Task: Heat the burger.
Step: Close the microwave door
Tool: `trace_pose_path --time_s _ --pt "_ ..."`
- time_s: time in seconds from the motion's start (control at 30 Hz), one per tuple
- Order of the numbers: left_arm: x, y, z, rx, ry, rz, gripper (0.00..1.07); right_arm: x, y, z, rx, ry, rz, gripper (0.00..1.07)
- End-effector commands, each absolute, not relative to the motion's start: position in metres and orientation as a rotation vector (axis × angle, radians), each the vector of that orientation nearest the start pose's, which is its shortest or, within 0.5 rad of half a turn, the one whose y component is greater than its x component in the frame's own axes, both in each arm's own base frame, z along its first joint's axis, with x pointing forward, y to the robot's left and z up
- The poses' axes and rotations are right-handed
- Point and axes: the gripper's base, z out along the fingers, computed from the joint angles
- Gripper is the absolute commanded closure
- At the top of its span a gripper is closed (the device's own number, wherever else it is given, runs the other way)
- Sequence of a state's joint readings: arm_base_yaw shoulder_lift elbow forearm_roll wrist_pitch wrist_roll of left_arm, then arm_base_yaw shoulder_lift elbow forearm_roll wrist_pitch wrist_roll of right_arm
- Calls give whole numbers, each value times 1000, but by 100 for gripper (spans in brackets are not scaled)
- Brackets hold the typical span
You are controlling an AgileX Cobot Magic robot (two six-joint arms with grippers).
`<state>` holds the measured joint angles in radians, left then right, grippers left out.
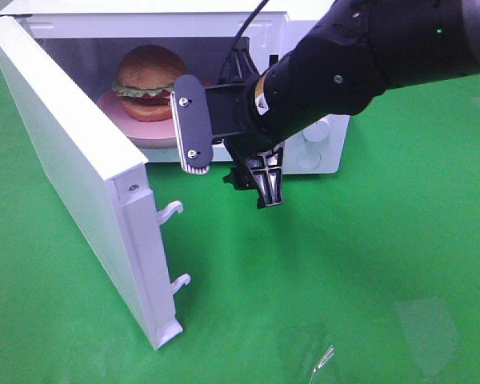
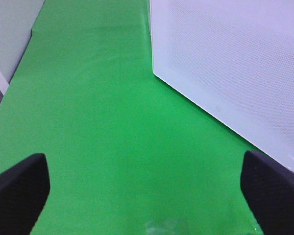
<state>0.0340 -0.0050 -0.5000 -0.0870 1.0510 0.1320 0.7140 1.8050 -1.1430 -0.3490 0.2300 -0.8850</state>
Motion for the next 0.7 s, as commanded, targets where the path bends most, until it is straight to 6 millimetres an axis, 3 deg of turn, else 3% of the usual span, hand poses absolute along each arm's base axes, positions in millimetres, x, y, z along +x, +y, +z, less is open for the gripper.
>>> trace_pose_path --time_s 0.03,0.23,0.57,0.7 --pt "-8 -7 279 103 1990 6 9 293 242 213 -1897 1410 -321 31" --pt "-8 -7 279 103 1990 6 9 275 227 217 -1802 1526 -257 31" --pt "-8 -7 279 103 1990 6 9 243 191 235 -1366 1962 -65 31" --pt "-8 -7 279 103 1990 6 9 236 181 241 -1276 2047 -49 31"
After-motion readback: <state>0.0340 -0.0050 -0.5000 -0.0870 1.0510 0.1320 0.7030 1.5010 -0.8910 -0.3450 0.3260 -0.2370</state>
